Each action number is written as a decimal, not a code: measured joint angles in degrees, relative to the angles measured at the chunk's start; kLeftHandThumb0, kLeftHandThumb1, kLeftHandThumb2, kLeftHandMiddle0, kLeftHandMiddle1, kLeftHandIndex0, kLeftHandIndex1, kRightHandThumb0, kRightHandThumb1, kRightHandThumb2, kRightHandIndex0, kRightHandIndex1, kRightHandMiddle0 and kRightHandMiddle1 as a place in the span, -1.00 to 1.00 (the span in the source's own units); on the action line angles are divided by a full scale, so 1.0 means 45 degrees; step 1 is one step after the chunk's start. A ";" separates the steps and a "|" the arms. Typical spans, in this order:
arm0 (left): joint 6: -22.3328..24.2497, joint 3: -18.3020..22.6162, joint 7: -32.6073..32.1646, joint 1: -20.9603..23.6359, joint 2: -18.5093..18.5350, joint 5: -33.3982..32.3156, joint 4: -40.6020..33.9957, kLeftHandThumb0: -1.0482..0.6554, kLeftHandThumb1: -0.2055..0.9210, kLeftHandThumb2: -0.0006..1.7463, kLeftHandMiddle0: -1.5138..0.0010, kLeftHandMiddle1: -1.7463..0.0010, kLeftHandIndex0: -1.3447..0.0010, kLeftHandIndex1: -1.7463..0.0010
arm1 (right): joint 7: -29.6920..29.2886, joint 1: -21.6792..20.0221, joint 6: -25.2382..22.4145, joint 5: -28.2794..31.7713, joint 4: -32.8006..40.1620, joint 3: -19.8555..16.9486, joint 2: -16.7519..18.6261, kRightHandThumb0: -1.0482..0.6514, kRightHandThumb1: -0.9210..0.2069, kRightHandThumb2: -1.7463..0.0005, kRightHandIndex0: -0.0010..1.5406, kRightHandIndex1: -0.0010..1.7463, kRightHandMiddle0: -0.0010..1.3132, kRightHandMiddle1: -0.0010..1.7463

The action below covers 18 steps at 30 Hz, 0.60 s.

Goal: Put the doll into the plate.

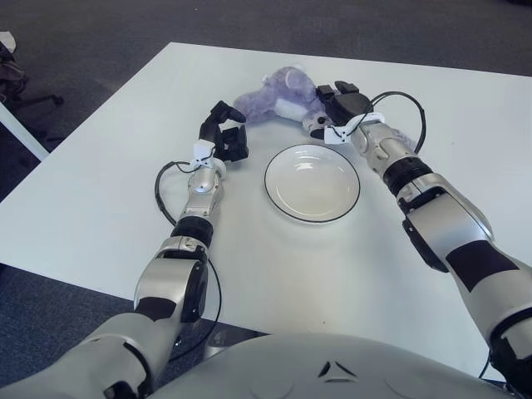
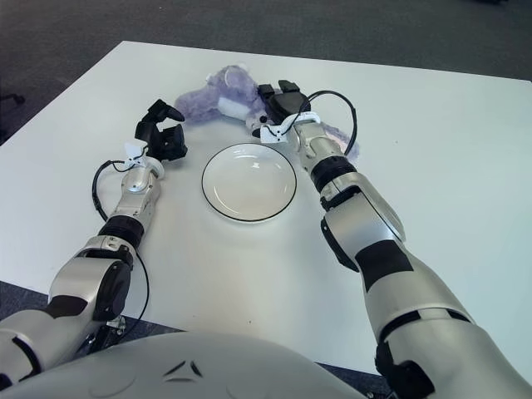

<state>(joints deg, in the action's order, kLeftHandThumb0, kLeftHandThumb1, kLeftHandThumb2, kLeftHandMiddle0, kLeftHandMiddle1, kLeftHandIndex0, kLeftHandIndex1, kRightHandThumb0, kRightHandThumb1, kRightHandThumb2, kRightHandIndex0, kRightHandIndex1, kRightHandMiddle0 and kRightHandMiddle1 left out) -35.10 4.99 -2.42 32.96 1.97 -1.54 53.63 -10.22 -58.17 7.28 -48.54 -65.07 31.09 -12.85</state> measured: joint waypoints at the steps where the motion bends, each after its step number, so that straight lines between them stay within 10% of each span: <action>1: 0.0000 0.0000 0.0000 -0.0006 0.0001 0.0000 -0.0012 -0.28 0.15 0.33 -0.64 -1.00 0.24 -1.00 | -0.0084 -0.0003 -0.0023 0.0003 -0.0062 0.0016 0.0031 -0.85 -1.00 0.34 -0.98 -0.58 -1.00 -0.29; 18: -0.0019 0.0000 0.0001 -0.0120 -0.0020 -0.0003 -0.0255 -0.29 0.15 0.33 -0.64 -1.00 0.23 -1.00 | -0.1695 -0.0004 -0.0100 0.0220 -0.1246 0.0064 0.0471 -0.67 -0.92 0.39 -1.00 -0.24 -1.00 -0.09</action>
<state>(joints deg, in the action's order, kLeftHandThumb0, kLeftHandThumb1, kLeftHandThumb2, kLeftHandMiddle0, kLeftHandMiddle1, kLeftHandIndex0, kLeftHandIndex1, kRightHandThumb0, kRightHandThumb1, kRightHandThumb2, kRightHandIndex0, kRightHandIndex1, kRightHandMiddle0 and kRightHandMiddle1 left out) -35.19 4.99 -2.42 32.42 1.88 -1.55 52.48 -17.85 -58.19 6.83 -47.55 -70.68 31.38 -10.74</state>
